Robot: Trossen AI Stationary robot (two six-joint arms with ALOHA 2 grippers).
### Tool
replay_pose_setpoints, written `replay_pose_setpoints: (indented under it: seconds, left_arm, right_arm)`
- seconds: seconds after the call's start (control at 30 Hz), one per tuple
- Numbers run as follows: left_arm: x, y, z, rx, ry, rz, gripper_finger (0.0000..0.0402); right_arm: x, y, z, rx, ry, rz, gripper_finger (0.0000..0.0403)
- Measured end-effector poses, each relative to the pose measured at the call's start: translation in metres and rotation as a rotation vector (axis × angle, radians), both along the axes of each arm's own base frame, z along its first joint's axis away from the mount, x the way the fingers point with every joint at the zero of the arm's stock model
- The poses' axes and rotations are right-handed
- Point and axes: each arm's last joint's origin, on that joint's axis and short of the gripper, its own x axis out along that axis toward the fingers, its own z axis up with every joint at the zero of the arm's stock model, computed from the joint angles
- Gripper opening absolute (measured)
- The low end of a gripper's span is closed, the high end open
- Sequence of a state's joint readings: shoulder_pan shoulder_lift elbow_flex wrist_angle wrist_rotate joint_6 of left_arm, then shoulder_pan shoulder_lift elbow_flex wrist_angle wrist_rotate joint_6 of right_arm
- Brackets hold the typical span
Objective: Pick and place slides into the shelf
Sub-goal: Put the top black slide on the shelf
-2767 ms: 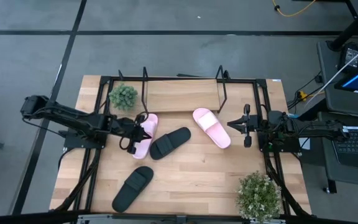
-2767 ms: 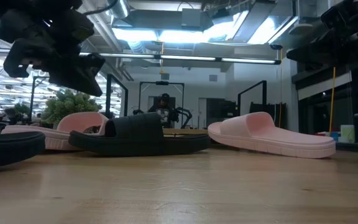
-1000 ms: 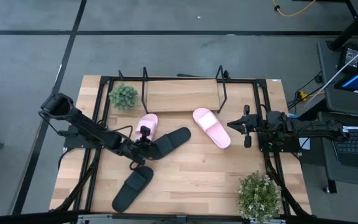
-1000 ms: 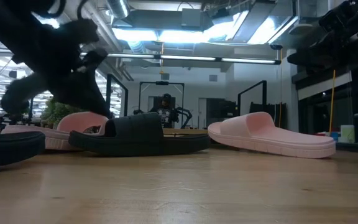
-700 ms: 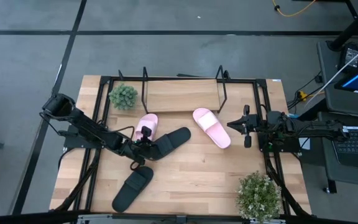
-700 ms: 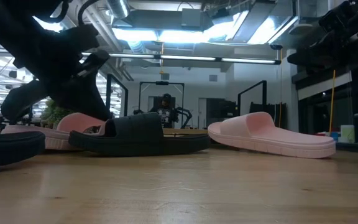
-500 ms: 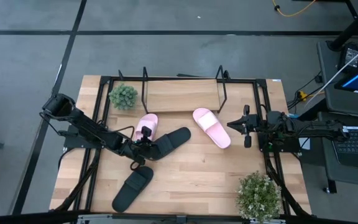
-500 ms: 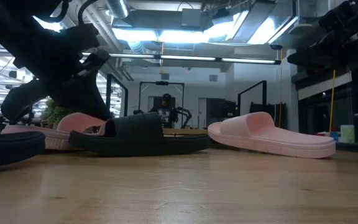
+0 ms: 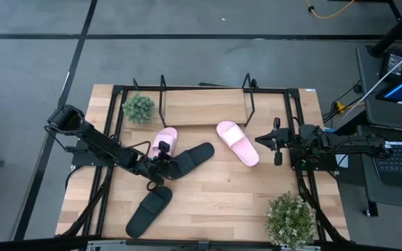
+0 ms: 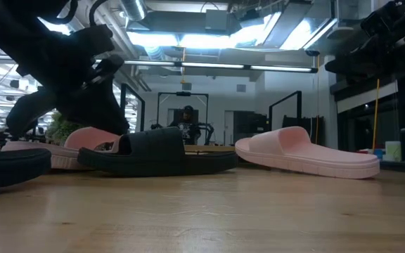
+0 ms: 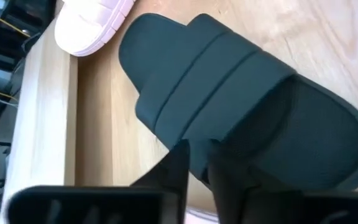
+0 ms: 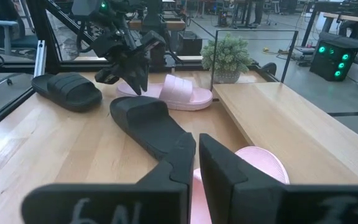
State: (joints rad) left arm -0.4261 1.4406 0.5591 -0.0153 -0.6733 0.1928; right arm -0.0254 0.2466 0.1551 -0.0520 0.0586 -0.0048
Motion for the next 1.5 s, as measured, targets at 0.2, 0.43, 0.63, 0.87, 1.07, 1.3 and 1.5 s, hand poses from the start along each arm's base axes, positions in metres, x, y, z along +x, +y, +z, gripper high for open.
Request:
replay_pose_setpoints:
  seconds: [0.2,0.43,0.63,0.87,1.07,1.3,1.5]
  left_arm:
    - [0.0,0.0,0.0,0.01,-0.005,0.006,0.0121]
    - [-0.003,-0.009,0.0,0.055,0.049,-0.127,0.0136]
    - [-0.003,-0.008,0.0,0.081,0.05,-0.123,0.0134]
    - [0.004,0.0,-0.002,0.024,0.053,-0.123,0.0131]
    - [0.009,0.0,-0.008,0.085,0.065,-0.151,0.0131]
    - [0.014,-0.001,-0.01,0.132,0.051,-0.182,0.013]
    - [0.014,-0.001,-0.01,0.135,0.052,-0.184,0.0125]
  right_arm:
    - [0.0,0.0,0.0,0.0,0.0,0.0,0.0029]
    - [0.0,0.0,0.0,0.0,0.0,0.0,0.0029]
    - [0.0,0.0,0.0,0.0,0.0,0.0,0.0029]
    - [0.0,0.0,0.0,0.002,0.0,0.0,0.0029]
    - [0.0,0.0,0.0,0.001,0.001,0.0,0.0029]
    - [0.0,0.0,-0.001,0.001,0.005,0.0,0.0029]
    - [0.0,0.0,-0.001,0.001,0.006,0.001,0.0029]
